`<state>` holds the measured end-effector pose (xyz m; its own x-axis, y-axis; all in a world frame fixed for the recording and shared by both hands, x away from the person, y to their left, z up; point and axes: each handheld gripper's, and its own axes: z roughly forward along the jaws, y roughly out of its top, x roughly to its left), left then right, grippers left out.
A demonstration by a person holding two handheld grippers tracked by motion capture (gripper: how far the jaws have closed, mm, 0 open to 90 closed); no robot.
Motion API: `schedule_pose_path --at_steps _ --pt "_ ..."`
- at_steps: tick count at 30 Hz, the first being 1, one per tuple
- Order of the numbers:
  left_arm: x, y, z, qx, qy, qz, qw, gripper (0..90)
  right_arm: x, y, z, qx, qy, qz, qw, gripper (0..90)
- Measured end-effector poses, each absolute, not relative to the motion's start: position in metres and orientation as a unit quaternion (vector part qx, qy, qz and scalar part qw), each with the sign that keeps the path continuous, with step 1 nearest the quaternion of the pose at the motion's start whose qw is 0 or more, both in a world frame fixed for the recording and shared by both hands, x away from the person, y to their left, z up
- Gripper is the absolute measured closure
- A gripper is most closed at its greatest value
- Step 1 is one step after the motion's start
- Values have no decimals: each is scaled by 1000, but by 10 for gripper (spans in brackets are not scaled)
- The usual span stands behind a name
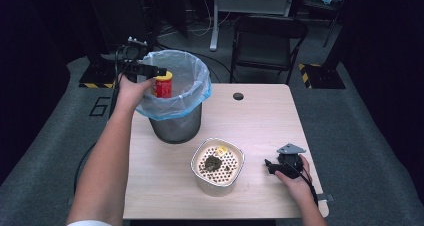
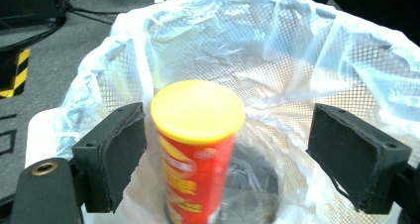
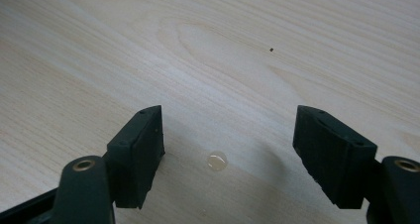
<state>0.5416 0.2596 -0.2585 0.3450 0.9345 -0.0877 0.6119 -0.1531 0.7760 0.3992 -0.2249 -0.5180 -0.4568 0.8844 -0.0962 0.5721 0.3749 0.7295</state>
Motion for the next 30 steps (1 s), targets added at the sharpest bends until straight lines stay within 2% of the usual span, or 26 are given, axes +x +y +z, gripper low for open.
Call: schedule_pose_path --at_steps 13,30 --pt "513 274 -246 747 494 202 397 257 399 -223 -519 464 792 316 242 274" --pt "450 284 -233 770 423 174 445 292 398 -222 -518 466 788 316 249 273"
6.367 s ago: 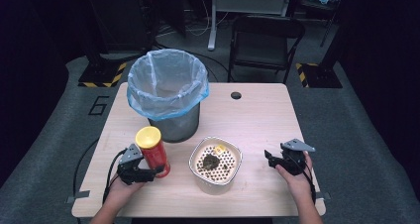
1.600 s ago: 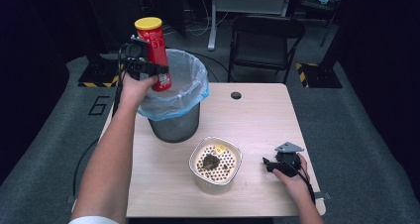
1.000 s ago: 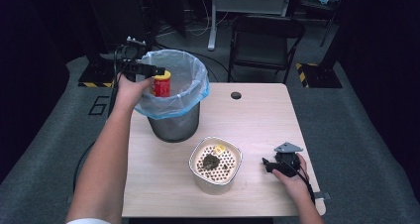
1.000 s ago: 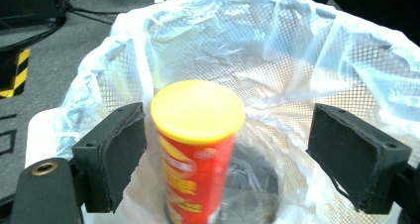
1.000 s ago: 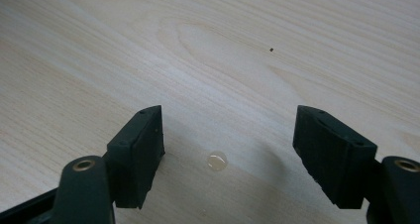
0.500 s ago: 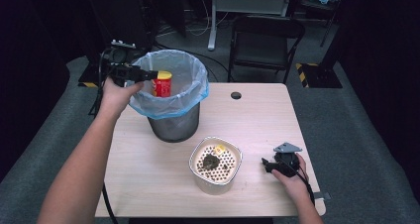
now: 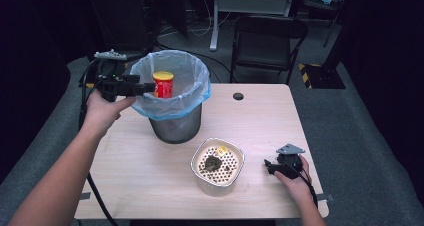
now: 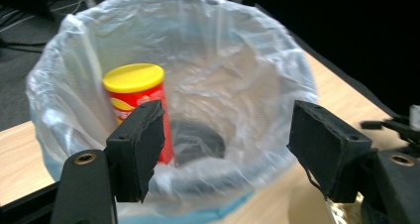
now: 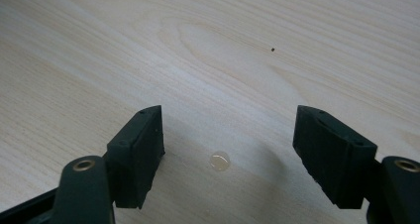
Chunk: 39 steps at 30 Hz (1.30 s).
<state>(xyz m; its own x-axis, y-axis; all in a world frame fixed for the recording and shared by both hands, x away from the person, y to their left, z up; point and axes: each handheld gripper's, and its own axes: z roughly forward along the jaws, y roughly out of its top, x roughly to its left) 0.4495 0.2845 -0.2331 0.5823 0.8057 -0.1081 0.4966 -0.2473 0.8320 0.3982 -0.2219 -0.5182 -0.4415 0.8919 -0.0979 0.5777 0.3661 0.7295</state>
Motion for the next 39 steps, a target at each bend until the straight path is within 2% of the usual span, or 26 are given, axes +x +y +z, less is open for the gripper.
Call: schedule_pose_path --at_steps 12,21,25,39 --pt "403 290 -244 786 382 148 463 292 398 -221 -519 464 789 316 250 273" --pt "383 295 -270 792 378 137 460 304 397 -220 -518 465 789 315 251 273" --pt "378 298 -286 797 379 150 445 303 397 -220 -518 466 789 313 251 273" --pt "363 322 -364 778 395 142 467 303 396 -220 -519 466 790 311 251 273"
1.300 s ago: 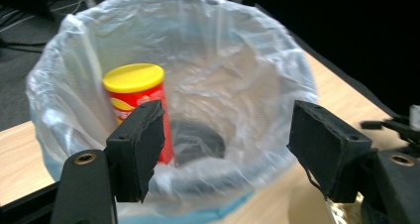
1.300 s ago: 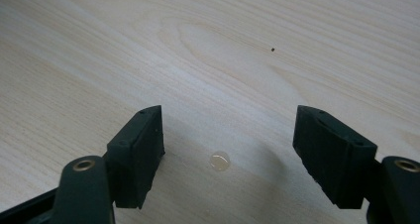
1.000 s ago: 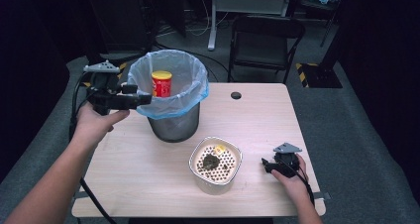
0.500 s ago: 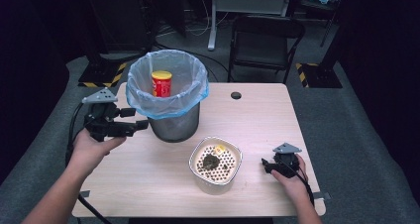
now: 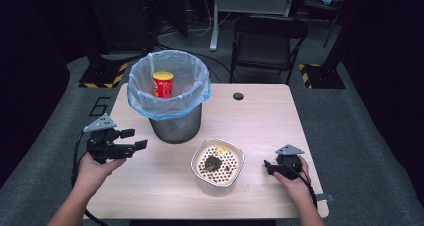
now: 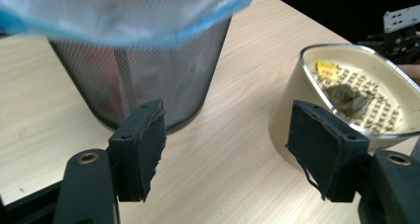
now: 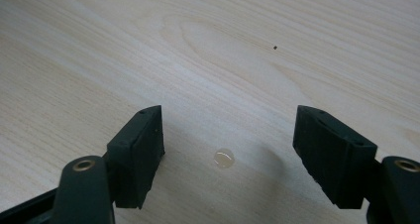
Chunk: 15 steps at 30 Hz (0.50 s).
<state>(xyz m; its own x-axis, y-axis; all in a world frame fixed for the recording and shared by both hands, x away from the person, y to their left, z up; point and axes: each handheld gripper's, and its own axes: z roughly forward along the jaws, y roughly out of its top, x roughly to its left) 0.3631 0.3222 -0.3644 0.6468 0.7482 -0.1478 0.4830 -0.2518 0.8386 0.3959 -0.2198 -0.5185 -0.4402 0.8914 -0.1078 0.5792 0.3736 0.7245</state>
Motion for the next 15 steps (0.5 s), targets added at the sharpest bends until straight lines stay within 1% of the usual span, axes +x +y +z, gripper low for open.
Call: schedule_pose_path --at_steps 6,13,15 --pt "360 332 -403 770 409 148 467 283 396 -219 -520 466 788 312 254 273" --pt "360 343 -444 759 436 136 464 263 396 -219 -520 466 788 312 254 273" --pt "361 346 -456 762 439 147 454 251 396 -219 -520 467 787 313 254 273"
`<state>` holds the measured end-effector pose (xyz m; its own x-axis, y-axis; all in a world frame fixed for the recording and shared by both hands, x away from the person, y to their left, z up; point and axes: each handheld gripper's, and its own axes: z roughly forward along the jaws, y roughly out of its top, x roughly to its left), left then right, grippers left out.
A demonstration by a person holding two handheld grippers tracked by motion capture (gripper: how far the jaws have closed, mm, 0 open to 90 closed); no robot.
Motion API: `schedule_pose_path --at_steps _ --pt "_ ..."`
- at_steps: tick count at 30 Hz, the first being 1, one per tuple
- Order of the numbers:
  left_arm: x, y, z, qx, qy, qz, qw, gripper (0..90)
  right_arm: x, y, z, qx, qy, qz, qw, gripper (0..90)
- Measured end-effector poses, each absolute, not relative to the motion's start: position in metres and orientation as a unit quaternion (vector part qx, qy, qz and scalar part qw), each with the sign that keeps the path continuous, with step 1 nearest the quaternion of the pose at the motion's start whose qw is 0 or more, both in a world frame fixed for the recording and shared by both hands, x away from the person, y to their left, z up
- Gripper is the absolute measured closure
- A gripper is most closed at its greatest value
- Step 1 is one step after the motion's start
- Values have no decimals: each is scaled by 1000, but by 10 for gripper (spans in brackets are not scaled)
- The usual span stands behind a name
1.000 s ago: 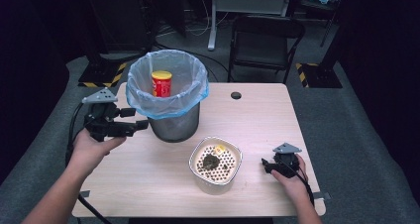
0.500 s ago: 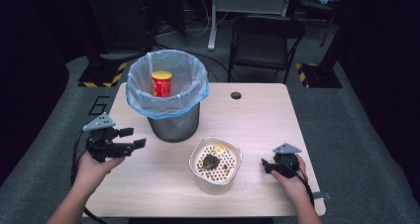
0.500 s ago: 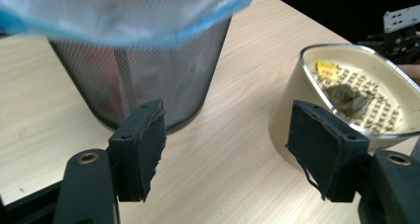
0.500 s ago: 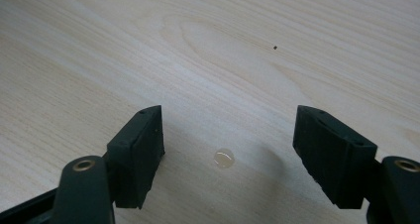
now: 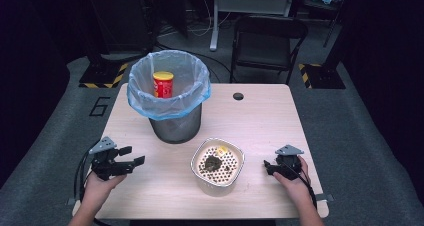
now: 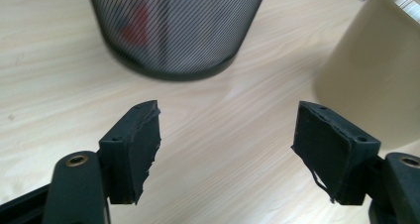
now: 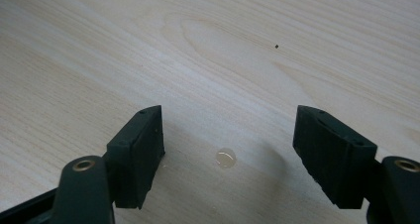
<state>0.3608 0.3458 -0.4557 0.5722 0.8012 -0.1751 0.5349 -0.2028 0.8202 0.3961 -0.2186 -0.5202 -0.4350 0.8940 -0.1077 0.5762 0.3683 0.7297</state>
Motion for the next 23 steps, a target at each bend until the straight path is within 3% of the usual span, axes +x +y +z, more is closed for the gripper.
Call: schedule_pose_path --at_steps 8,23 --pt "367 356 -495 761 456 155 434 230 396 -218 -520 466 788 313 255 272" --pt "376 359 -527 779 466 165 387 161 396 -217 -521 455 791 316 259 255"
